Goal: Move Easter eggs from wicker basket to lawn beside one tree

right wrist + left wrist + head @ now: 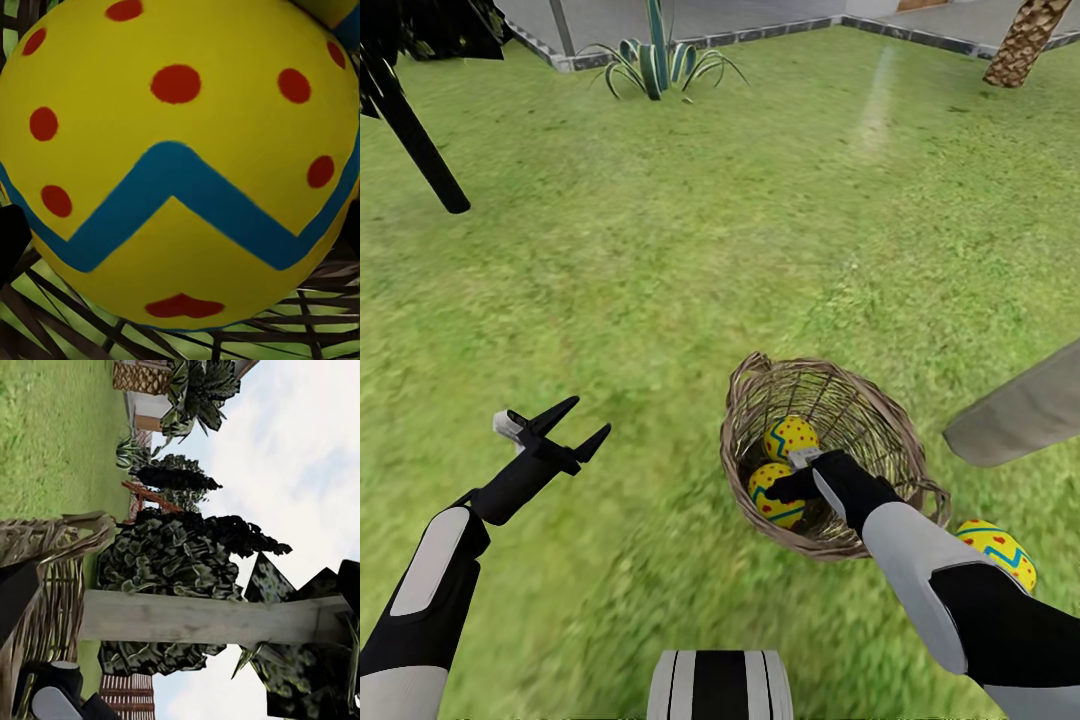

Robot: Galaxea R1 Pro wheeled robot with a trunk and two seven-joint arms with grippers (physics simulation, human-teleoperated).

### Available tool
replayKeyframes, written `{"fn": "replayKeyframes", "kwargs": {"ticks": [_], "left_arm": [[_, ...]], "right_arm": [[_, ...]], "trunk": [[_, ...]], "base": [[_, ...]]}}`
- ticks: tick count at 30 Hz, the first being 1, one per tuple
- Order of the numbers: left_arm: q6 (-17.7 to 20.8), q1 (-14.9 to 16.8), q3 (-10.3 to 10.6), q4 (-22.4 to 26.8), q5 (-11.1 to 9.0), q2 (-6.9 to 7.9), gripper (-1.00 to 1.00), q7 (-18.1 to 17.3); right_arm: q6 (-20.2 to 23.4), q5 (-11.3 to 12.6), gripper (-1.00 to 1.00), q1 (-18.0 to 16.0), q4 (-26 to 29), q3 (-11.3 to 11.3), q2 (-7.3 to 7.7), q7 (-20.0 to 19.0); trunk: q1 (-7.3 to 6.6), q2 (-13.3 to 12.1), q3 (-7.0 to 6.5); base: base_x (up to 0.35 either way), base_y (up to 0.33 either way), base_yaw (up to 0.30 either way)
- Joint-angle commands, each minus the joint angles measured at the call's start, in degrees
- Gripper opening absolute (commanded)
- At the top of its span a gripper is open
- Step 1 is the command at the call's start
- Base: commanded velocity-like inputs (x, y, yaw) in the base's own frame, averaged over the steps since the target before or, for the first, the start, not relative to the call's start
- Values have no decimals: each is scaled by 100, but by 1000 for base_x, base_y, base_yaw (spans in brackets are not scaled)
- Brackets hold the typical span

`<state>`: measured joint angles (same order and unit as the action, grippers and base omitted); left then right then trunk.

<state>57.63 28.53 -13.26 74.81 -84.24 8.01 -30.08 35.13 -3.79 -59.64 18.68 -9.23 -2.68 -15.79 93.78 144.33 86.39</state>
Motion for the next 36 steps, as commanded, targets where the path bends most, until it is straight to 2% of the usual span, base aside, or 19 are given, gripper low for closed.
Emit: {"fn": "replayKeyframes", "kwargs": {"ticks": [1, 8, 9, 15, 20, 36], "left_arm": [[29, 4, -3, -2, 13, -1, 100, -24], [24, 4, -1, -2, 13, -1, 100, -24], [24, 4, -2, -2, 13, -1, 100, -24], [23, 4, -1, -2, 13, -1, 100, -24], [21, -5, -1, -1, 13, -1, 100, -24], [21, -5, 0, 32, 16, -9, 100, -24]], "right_arm": [[8, -166, 100, 5, 4, -35, 4, -20], [11, -166, 100, 5, 12, -35, 4, -36], [11, -166, -100, 5, 13, -35, 7, -37], [19, -158, -100, 5, 4, -35, 13, -63], [20, -157, -100, 5, 4, -35, 5, -64], [20, -157, -100, 5, -5, -40, -11, -64]], "trunk": [[1, 1, 5], [6, 3, 50], [6, 3, 50], [14, 7, 116], [14, 7, 116], [-7, -3, -61]], "base": [[0, 0, 0], [0, 0, 0], [0, 0, 0], [0, 0, 0], [0, 0, 0], [0, 0, 0]]}}
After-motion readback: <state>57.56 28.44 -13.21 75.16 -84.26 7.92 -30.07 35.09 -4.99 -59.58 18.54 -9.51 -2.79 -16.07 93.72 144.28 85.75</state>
